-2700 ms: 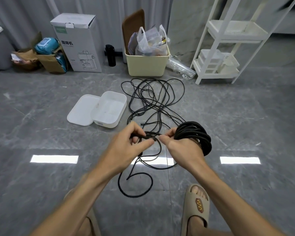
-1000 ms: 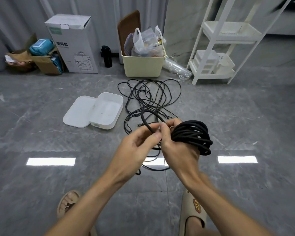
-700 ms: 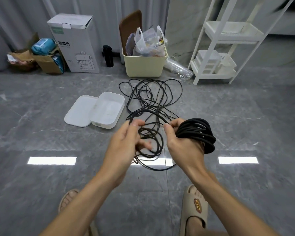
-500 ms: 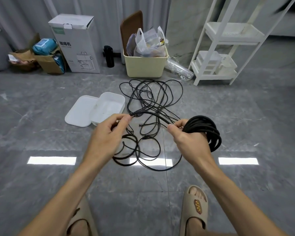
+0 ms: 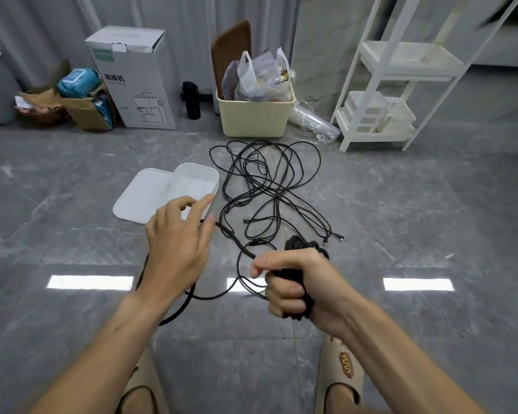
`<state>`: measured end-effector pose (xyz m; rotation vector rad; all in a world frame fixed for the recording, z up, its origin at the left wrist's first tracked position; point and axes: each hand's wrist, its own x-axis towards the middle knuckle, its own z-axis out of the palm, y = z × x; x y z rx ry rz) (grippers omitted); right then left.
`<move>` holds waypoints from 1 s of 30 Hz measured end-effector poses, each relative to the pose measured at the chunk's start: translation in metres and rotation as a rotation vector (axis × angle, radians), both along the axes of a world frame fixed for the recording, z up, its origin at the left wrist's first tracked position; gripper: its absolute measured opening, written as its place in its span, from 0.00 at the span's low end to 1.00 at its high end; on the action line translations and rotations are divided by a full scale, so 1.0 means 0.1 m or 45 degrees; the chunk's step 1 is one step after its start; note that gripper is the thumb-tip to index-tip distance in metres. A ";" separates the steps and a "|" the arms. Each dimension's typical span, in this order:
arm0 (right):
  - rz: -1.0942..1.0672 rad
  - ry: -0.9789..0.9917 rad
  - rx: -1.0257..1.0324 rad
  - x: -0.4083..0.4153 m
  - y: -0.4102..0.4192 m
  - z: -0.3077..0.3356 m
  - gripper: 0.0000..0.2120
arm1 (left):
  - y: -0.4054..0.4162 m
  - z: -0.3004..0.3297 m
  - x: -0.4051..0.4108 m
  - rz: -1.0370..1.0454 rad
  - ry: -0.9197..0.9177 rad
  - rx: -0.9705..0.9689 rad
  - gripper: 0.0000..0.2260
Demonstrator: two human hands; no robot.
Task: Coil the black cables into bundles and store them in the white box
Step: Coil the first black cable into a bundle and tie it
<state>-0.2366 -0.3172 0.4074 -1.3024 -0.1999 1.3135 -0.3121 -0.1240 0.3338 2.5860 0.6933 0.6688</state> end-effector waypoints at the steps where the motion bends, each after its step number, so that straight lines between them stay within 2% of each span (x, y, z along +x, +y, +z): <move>1: 0.008 0.068 0.044 -0.04 0.02 0.01 0.06 | -0.02 -0.02 -0.01 -0.058 -0.035 0.063 0.18; 5: -0.068 0.275 0.239 -0.10 0.04 0.01 0.08 | -0.21 -0.06 0.01 -0.284 -0.210 0.259 0.14; 7: -0.137 0.336 0.315 -0.09 0.05 0.01 0.09 | -0.33 -0.08 0.02 -0.460 -0.262 0.173 0.14; 10: -0.147 0.310 0.399 -0.05 0.01 0.01 0.14 | -0.46 -0.04 -0.01 -0.649 -0.256 -0.216 0.15; 12: -0.104 0.283 0.439 -0.03 -0.01 -0.01 0.21 | -0.52 0.04 -0.03 -0.593 -0.204 -0.558 0.14; 14: -0.093 0.353 0.495 -0.02 -0.03 -0.04 0.21 | -0.57 0.08 0.00 -0.507 -0.209 -0.781 0.11; 18: -0.002 0.619 0.670 0.00 -0.03 -0.14 0.25 | -0.62 0.11 0.06 -0.431 -0.249 -1.067 0.10; 23: 0.273 0.672 0.857 -0.03 0.00 -0.13 0.25 | -0.69 0.22 0.11 -0.437 -0.184 -1.407 0.11; 26: 0.264 0.744 0.903 0.00 -0.02 -0.12 0.22 | -0.72 0.26 0.09 -0.486 -0.144 -1.603 0.12; 30: 0.149 0.650 0.910 0.06 -0.04 -0.06 0.25 | -0.78 0.28 0.09 -0.511 -0.082 -1.836 0.13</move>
